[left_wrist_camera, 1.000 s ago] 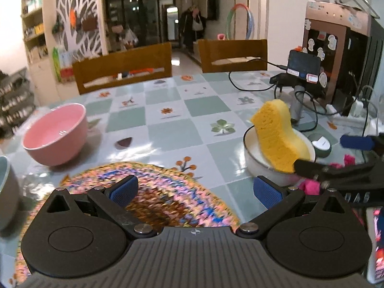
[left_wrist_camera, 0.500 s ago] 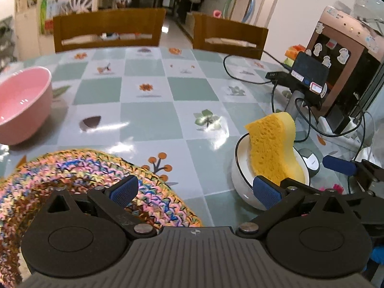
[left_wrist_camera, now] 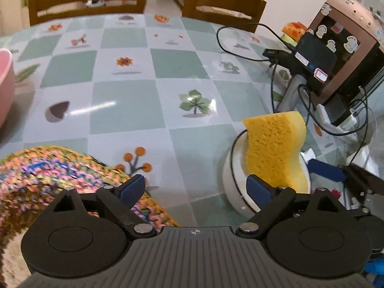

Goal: Clean bowl
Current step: 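Move the right tool to the yellow sponge while the left tool approaches the white bowl, then grasp the yellow sponge with the right tool while the left tool grips the white bowl rim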

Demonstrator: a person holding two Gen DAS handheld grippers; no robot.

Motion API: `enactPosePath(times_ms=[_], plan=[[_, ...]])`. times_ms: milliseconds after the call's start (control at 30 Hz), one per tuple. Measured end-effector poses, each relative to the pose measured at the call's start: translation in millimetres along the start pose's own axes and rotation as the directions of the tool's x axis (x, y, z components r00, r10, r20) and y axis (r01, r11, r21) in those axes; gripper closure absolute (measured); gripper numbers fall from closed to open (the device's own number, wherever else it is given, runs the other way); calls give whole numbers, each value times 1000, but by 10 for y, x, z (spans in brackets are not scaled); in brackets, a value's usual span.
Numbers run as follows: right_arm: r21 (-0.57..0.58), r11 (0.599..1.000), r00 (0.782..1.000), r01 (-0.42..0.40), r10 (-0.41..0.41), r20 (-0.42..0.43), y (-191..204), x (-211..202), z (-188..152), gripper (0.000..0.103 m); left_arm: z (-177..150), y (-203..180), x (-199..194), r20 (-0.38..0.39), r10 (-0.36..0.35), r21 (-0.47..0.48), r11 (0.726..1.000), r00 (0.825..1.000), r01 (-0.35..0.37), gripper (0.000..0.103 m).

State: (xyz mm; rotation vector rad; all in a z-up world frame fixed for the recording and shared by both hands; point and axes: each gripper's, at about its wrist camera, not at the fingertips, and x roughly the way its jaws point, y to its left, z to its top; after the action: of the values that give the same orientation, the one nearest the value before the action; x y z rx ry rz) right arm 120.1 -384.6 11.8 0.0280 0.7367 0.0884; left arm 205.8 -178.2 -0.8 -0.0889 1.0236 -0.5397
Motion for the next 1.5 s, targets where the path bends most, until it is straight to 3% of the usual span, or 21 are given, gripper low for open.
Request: enactPosePath(times_ms=[133, 267, 433, 567, 700, 867, 1200, 1500], plan=[[24, 1000, 1000, -17, 18, -16, -32, 63, 2, 32, -6, -19, 113, -22, -17, -16, 1000, 1000, 16, 24], [44, 999, 999, -31, 32, -30, -46, 120, 1, 38, -32, -34, 224, -37, -39, -19, 999, 999, 38, 35], [48, 998, 998, -39, 42, -44, -27, 178, -9, 48, -55, -49, 274, -17, -58, -15, 998, 998, 58, 42], [53, 998, 998, -37, 39, -45, -29, 195, -14, 49, -63, -65, 307, -12, -92, -22, 996, 996, 92, 52], [56, 998, 998, -38, 40, -45, -32, 211, -18, 50, -70, -96, 341, 0, -118, -21, 993, 993, 118, 55], [58, 998, 998, -35, 38, -47, -44, 238, -25, 54, -79, -122, 383, -10, -157, -36, 987, 988, 156, 72], [47, 999, 999, -13, 15, -37, -13, 254, -24, 59, -98, -130, 367, -15, -161, -52, 986, 987, 160, 73], [45, 999, 1000, -10, 9, 10, 134, 65, 6, 62, -139, -134, 16, 60, -123, -8, 992, 991, 124, 73]])
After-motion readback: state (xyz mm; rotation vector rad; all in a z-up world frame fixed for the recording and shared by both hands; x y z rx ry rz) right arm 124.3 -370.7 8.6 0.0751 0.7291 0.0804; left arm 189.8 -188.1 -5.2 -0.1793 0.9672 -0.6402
